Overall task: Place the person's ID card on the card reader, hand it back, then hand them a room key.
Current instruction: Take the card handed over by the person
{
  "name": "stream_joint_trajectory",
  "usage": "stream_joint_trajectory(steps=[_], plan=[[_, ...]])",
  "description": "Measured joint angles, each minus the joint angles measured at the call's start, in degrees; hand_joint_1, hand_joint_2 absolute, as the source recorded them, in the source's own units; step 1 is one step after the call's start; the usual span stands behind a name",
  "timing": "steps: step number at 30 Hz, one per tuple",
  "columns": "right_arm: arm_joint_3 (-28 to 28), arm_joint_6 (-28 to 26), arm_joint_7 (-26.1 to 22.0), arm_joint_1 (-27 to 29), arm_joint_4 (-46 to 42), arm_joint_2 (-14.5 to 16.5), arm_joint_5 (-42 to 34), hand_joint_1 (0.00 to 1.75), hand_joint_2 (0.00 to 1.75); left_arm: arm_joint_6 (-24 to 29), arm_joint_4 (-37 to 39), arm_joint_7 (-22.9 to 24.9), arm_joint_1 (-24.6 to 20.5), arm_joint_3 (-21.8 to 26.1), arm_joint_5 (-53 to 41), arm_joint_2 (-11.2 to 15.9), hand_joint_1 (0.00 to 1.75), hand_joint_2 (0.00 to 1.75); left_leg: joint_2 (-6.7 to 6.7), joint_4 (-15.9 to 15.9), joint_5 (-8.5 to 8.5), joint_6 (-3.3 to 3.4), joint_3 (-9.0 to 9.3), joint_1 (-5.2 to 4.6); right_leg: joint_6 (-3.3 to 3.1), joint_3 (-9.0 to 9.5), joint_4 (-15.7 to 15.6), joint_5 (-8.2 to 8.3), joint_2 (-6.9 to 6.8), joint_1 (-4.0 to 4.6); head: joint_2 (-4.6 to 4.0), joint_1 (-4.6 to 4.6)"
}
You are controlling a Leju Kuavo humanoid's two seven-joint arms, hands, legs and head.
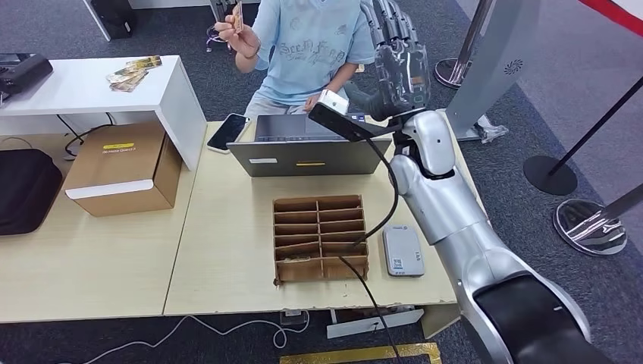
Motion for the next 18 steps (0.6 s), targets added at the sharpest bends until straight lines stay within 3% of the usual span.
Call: stream_joint_trajectory(steps=[8,18], plan=[[3.02,1.49,6.48,-9.19,14.97,2.77,8.92,0.0,1.75,0.21,0.04,0.07,0.04,-0.44,-0.4,-0.07,0.0,0.0,0.02,0.0,0.01,-0.02,-0.02,0.02,-0.02,-0.05,0.04,0.01,0.03,0.01,0.0,0.01],[3.18,5.34,10.46,-13.02,24.33,4.47,10.22,0.0,1.75,0.59,0.05,0.82,0.03,-1.03,-0.39,-0.11,0.0,0.0,0.04,0.03,0.01,-0.01,-0.04,0.01,-0.01,-0.06,0.02,0.02,0.04,0.01,0.0,0.01]])
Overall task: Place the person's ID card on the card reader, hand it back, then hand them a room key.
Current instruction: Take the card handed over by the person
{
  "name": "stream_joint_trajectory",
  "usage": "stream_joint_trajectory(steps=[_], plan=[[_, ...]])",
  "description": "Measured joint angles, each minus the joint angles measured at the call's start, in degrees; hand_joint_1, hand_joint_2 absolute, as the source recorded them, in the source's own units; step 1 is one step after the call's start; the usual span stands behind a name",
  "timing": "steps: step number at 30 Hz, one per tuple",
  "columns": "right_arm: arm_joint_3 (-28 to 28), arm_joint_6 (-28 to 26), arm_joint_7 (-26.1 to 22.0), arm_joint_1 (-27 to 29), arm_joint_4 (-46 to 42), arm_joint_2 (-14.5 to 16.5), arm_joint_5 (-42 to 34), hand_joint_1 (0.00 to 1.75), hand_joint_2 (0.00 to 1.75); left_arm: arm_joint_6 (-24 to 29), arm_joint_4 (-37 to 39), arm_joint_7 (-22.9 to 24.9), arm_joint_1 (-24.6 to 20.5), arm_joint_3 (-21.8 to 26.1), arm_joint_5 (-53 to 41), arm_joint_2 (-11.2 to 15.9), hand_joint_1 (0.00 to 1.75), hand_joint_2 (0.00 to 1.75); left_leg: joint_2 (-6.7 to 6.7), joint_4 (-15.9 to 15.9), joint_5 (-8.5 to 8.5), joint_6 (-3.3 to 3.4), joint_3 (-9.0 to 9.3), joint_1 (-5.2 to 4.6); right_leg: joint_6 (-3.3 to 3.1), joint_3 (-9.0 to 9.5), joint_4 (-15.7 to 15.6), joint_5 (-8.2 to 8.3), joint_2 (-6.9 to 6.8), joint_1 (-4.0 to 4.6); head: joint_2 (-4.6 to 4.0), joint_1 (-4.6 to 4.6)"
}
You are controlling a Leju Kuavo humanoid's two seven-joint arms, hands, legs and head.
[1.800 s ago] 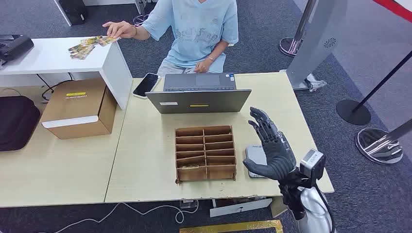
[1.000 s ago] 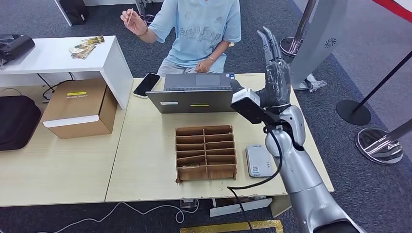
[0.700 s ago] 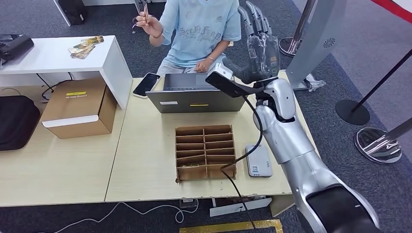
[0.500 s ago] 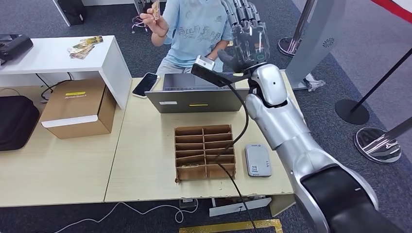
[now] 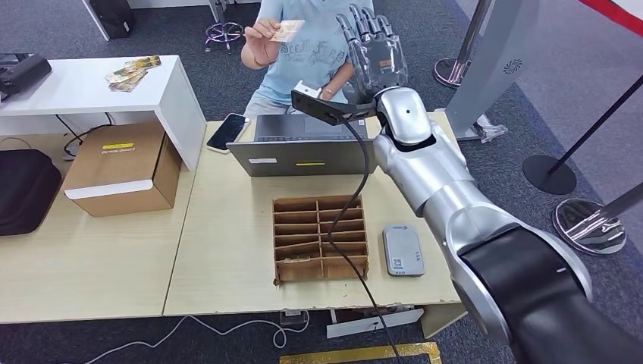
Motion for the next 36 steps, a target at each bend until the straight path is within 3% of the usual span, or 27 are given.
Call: stream_joint_trajectory(steps=[14,15,18,19,36], plan=[[-0.64,-2.03,0.91,-1.94,4.41,0.38,2.44,0.0,1.75,0.0,0.0,0.26,-0.04,-0.01,0.01,-0.11,0.0,0.0,0.03,0.01,0.0,0.0,0.0,0.0,0.0,-0.02,0.0,0.0,0.03,0.0,0.0,0.0],[-0.74,-2.18,0.8,-2.01,4.57,0.38,2.46,0.23,1.75,0.0,0.0,0.26,-0.04,-0.01,0.01,-0.11,0.0,0.0,0.03,0.01,0.0,0.0,0.0,0.0,0.0,-0.02,0.0,0.0,0.03,0.0,0.0,0.0],[-1.27,-2.56,0.33,-2.14,4.93,0.38,2.38,1.54,1.75,0.01,0.0,0.27,-0.05,-0.02,-0.05,-0.12,0.0,0.0,0.03,0.01,0.0,0.0,0.0,0.0,0.0,-0.02,0.0,0.0,0.03,0.0,0.0,0.0],[-1.47,-2.67,0.16,-2.15,5.0,0.38,2.34,1.75,1.75,0.01,0.0,0.27,-0.05,-0.02,-0.07,-0.12,0.0,0.0,0.03,0.01,0.0,0.0,0.0,0.0,0.0,-0.02,0.0,0.0,0.03,0.0,0.0,0.0],[-4.18,-4.28,-1.77,-2.53,5.27,0.49,2.38,1.75,1.75,0.02,0.0,0.27,-0.06,-0.04,-0.13,-0.13,0.0,0.0,0.02,0.02,0.0,0.0,0.0,0.0,0.0,-0.02,0.0,0.01,0.03,0.0,0.0,0.0]])
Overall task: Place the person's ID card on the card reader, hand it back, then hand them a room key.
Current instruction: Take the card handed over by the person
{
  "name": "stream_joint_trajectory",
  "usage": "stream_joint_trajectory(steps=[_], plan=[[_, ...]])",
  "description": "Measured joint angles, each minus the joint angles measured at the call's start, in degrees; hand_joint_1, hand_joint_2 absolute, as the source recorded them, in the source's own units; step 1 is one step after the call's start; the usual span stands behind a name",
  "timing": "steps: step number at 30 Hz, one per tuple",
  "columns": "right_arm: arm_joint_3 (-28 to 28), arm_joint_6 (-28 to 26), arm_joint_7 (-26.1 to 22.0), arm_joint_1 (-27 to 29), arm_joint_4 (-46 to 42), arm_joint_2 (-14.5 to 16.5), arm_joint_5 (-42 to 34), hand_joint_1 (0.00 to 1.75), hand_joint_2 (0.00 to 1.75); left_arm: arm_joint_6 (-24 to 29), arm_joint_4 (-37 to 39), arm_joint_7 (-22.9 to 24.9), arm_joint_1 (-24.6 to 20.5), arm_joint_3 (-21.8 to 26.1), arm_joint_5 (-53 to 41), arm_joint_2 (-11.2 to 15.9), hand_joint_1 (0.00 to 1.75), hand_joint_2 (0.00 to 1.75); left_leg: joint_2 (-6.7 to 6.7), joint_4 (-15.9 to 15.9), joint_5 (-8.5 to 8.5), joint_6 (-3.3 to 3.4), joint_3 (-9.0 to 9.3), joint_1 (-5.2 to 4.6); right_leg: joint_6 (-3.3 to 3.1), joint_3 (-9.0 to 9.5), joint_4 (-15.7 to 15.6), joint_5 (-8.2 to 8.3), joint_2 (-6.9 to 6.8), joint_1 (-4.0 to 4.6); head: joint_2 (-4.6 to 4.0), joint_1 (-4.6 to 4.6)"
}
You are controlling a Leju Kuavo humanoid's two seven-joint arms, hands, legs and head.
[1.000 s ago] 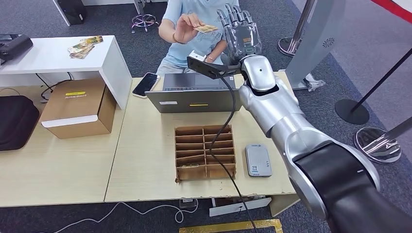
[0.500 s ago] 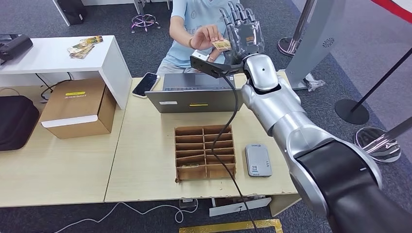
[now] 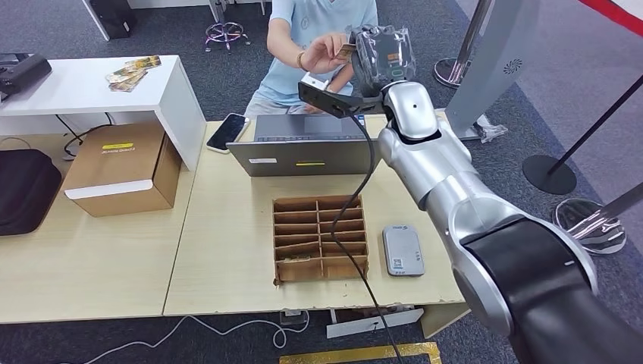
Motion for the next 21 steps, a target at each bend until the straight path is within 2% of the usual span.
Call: stream_joint_trajectory(steps=[14,21], plan=[[-0.92,-2.26,-2.34,-0.04,0.0,0.0,-0.11,1.75,1.75,0.0,0.0,0.0,-0.01,-0.02,0.02,-0.01,0.0,0.0,0.02,0.01,0.0,0.0,0.0,0.0,0.0,-0.01,0.0,0.04,0.02,0.0,0.0,0.0],[-3.4,-3.65,-4.81,0.13,-0.31,-0.02,-3.64,1.75,1.75,0.0,0.0,0.0,-0.01,-0.02,0.19,-0.01,0.0,0.0,0.02,0.01,0.0,0.0,0.0,0.0,0.0,-0.02,0.0,0.04,0.02,0.0,0.0,0.0]])
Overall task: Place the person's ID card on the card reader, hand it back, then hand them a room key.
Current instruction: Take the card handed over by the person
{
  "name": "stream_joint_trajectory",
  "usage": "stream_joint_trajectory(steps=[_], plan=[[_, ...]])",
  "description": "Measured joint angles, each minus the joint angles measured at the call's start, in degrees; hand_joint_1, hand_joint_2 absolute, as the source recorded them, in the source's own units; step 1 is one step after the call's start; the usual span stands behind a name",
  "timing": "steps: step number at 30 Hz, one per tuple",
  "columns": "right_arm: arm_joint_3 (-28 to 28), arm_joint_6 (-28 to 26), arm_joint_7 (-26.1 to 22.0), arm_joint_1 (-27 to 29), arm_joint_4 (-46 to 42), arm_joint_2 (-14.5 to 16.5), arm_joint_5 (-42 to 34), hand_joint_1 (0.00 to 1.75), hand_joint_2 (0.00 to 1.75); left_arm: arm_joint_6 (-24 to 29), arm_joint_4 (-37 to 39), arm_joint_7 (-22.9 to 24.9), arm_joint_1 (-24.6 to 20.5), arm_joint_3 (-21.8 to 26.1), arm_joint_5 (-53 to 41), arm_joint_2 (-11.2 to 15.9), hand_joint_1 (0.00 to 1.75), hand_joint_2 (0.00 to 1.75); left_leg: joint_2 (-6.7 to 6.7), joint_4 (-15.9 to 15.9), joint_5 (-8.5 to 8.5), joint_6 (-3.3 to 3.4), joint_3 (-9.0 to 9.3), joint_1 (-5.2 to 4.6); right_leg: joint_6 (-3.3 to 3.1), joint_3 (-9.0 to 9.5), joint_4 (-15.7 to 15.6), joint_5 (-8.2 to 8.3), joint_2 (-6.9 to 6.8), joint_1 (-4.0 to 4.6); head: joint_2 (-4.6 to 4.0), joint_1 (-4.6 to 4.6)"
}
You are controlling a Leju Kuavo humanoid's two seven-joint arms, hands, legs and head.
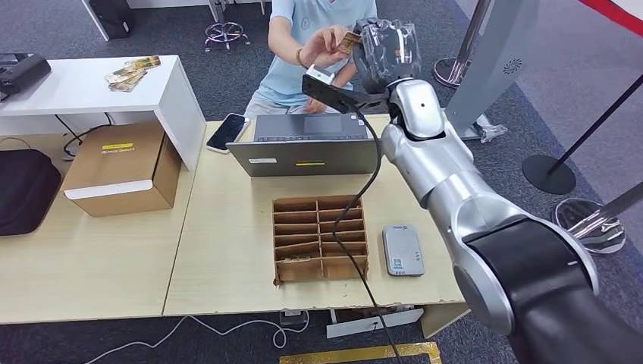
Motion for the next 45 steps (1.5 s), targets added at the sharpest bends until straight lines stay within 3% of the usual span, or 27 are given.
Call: stream_joint_trajectory(steps=[8,14,20,27,34,40,45], plan=[[-7.2,-2.11,-8.74,2.12,-4.71,-0.1,-13.89,1.75,1.75,0.0,0.0,-0.11,0.03,0.0,0.54,-0.02,0.0,0.0,0.02,0.0,0.0,0.0,0.0,0.0,0.0,-0.01,0.0,0.0,0.01,0.0,0.0,0.0],[-11.66,1.11,-16.16,5.67,-12.49,-0.88,-26.7,1.75,1.75,0.0,0.0,-0.83,0.12,0.0,1.21,-0.02,0.0,0.0,0.02,0.01,0.0,0.0,0.0,0.0,0.0,-0.02,-0.01,0.01,0.01,0.0,0.0,-0.01],[-12.99,15.31,-19.82,12.16,-24.53,-3.35,-46.09,1.75,1.75,0.0,0.0,-1.18,0.18,0.01,2.43,-0.02,0.0,0.0,0.02,0.02,-0.01,0.01,-0.01,0.0,0.0,-0.03,-0.03,0.01,0.01,0.0,0.0,0.0],[-14.34,40.54,-20.64,20.72,-34.83,-8.93,-75.54,1.75,1.75,0.0,0.0,-1.9,0.29,0.07,3.78,-0.03,0.0,0.0,0.0,0.04,-0.02,0.02,-0.04,-0.01,0.02,-0.04,-0.06,0.02,0.0,0.0,0.0,-0.01],[-17.05,55.56,-19.59,30.81,-41.05,-15.11,-93.59,1.75,1.75,0.0,0.0,-2.08,0.32,0.43,4.85,-0.04,0.0,0.0,-0.05,0.05,-0.03,0.03,-0.06,-0.01,0.03,-0.04,-0.08,0.02,-0.06,0.0,0.0,-0.01],[-19.25,60.59,-19.66,41.75,-44.85,-20.3,-99.31,1.75,1.75,0.0,0.0,-2.42,0.31,1.23,5.56,-0.04,0.0,0.0,-0.03,0.04,-0.06,0.07,-0.08,0.0,0.04,-0.04,-0.11,0.01,-0.04,0.01,0.0,-0.01],[-20.52,63.32,-20.46,53.23,-48.55,-21.12,-102.74,1.75,1.75,0.0,0.0,-2.87,0.34,1.55,5.61,-0.04,0.0,0.0,0.02,0.01,-0.08,0.07,-0.12,0.0,0.05,-0.09,-0.11,0.0,-0.01,0.02,0.0,-0.02]])
